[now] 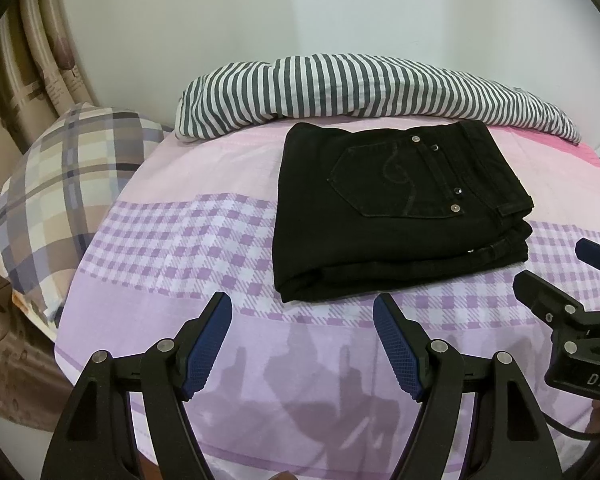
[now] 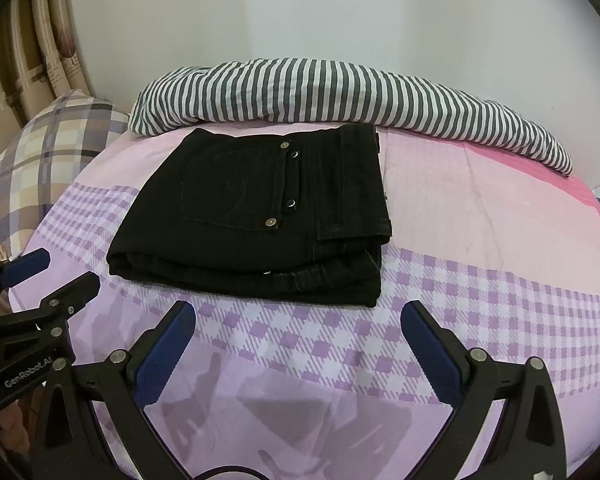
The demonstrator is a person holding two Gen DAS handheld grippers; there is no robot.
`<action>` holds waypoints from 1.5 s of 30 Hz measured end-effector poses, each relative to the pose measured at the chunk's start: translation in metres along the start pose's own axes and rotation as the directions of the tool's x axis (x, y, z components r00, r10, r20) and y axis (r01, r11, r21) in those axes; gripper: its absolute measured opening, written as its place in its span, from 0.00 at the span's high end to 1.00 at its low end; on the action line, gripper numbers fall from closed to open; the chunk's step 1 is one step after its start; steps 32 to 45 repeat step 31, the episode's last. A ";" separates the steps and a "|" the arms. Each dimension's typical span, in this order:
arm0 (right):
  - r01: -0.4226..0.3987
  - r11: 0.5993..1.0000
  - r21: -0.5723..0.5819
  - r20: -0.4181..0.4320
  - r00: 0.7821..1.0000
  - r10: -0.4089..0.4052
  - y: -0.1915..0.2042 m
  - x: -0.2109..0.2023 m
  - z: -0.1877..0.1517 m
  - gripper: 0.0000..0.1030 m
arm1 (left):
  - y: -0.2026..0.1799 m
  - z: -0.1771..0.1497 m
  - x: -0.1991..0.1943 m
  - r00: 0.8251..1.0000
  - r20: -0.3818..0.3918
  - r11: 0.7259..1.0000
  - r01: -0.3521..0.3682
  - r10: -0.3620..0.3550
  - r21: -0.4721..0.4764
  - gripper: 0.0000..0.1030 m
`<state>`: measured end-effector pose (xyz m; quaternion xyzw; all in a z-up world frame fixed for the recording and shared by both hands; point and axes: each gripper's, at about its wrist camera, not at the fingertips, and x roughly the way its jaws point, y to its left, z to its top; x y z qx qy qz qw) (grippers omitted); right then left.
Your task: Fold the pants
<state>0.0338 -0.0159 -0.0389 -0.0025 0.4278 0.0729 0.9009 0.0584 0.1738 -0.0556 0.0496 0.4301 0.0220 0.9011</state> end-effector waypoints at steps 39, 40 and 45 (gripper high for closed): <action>-0.006 1.000 0.026 -0.017 1.000 0.006 -0.001 0.004 -0.008 0.01 | -0.001 0.001 -0.001 1.000 0.007 1.000 0.014 -0.014 0.018 0.28; -0.006 1.000 0.026 -0.017 1.000 0.006 -0.001 0.004 -0.008 0.01 | -0.001 0.001 -0.001 1.000 0.007 1.000 0.014 -0.014 0.018 0.28; -0.006 1.000 0.026 -0.017 1.000 0.006 -0.001 0.004 -0.008 0.01 | -0.001 0.001 -0.001 1.000 0.007 1.000 0.014 -0.014 0.018 0.28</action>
